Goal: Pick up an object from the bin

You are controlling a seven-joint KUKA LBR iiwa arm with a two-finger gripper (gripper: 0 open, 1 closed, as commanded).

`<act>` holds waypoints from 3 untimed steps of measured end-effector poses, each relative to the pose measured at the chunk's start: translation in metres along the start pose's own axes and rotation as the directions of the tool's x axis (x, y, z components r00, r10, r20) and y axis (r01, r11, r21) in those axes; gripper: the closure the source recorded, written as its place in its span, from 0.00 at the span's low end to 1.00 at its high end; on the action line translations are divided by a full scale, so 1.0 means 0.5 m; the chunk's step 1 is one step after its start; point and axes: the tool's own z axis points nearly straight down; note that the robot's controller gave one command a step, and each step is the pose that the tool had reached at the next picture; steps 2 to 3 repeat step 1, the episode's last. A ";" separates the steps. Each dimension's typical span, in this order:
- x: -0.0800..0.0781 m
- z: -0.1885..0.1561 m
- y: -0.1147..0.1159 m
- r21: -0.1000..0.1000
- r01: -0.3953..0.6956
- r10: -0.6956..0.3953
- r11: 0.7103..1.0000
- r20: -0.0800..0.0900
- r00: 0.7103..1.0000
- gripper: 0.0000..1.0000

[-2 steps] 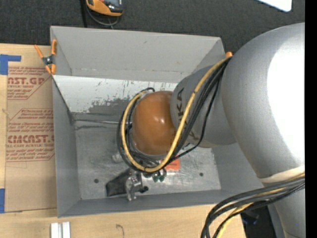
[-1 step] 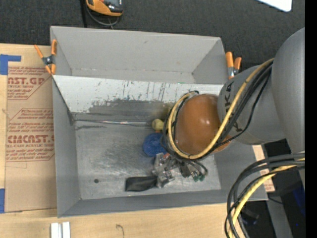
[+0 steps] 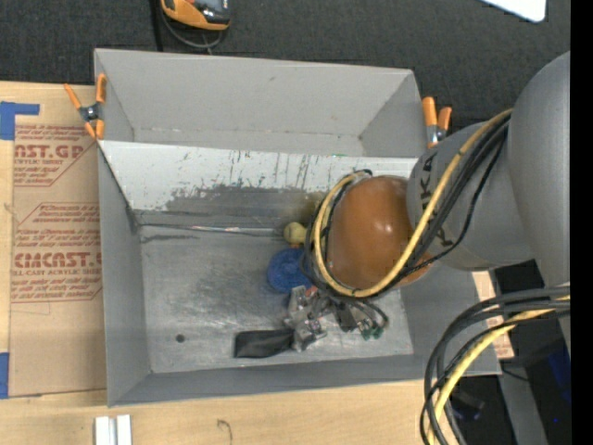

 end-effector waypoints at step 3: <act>-0.014 -0.348 0.015 0.000 -0.054 0.054 0.999 -0.002 0.999 1.00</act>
Offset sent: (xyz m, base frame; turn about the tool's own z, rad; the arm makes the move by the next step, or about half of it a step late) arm 0.0000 0.0000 0.0000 0.0000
